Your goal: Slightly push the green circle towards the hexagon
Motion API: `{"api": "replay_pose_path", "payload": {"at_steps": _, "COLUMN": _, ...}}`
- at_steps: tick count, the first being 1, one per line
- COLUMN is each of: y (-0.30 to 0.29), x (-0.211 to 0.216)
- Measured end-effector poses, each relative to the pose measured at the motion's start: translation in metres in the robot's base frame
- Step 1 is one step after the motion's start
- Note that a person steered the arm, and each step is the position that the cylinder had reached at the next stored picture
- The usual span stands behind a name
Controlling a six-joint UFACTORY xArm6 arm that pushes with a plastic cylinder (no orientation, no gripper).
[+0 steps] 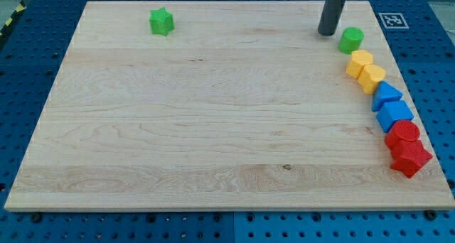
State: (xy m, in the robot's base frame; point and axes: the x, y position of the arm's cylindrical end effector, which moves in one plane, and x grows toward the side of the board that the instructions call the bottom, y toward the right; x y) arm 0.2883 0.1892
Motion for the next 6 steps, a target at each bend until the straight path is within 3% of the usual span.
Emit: {"api": "replay_pose_path", "payload": {"at_steps": 6, "y": 0.037, "x": -0.001}}
